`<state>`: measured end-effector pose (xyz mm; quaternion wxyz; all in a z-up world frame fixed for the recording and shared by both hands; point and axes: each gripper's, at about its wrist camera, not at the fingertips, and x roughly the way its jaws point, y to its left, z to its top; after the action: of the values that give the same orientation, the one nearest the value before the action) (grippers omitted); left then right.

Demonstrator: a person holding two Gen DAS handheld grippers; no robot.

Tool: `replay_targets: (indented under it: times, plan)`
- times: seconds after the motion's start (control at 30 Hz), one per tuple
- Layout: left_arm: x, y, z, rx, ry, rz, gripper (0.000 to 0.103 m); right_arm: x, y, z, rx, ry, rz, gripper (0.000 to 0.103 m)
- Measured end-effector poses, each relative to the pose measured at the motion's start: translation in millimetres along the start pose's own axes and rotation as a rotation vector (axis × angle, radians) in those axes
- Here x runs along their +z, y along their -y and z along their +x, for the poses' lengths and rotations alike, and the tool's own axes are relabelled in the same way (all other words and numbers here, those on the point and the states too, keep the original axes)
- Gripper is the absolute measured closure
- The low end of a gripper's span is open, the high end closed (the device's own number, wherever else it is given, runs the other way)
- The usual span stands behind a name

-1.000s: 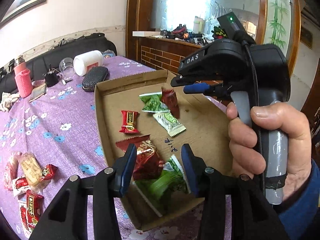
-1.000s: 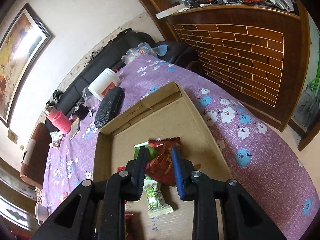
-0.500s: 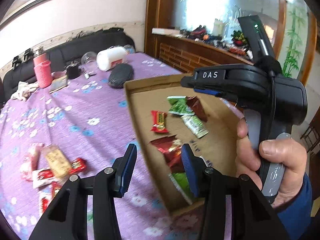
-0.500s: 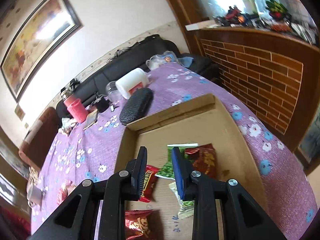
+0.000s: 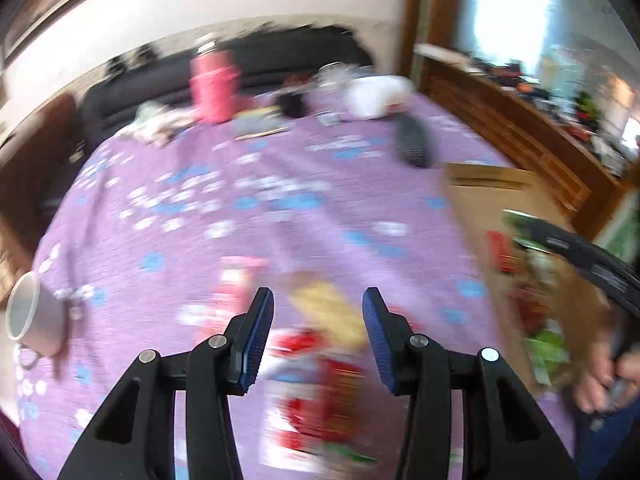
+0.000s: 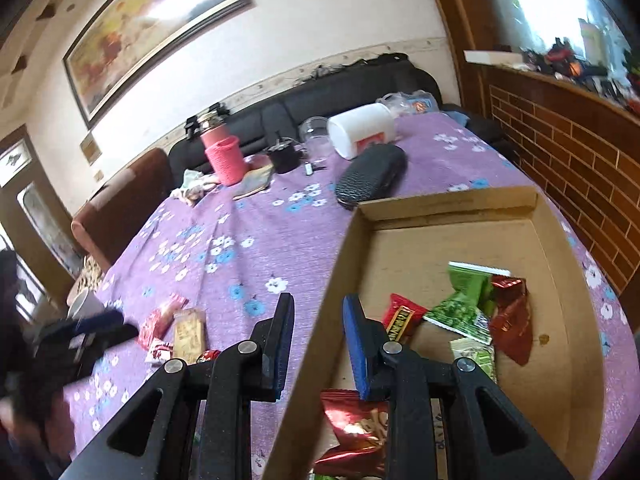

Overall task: Organize snacks
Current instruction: 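Grasp a pink cartoon snack bar with the left tool while the right tool grasps a clear-wrapped biscuit bar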

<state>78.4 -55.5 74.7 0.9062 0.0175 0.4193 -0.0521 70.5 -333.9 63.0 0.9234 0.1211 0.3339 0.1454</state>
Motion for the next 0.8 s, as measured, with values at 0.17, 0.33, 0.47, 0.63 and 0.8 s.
replay_targets:
  times: [0.17,0.33,0.47,0.63,0.8]
  plan:
    - [2.2,-45.5,41.8,0.032,-0.087,-0.091,0.058,-0.9,6.5,-1.3,0.020,-0.003,0.032,0.075]
    - [-0.7,-41.5,60.8,0.052,-0.106,-0.073,0.058,0.3,4.9,-1.0,0.042,-0.008,0.030,0.074]
    - [-3.7,-35.2,72.6,0.100,-0.125,-0.040,0.058,-2.1,-3.9,1.5,0.095,-0.030,-0.001,0.073]
    - [-8.2,-46.2,82.2,0.109,-0.116,-0.032,0.058,-10.7,-27.2,10.1,0.182,-0.089,-0.058,0.054]
    - [-9.8,-52.6,80.9,0.109,-0.097,-0.047,0.079,-17.4,-62.8,25.8,0.248,-0.206,-0.087,0.053]
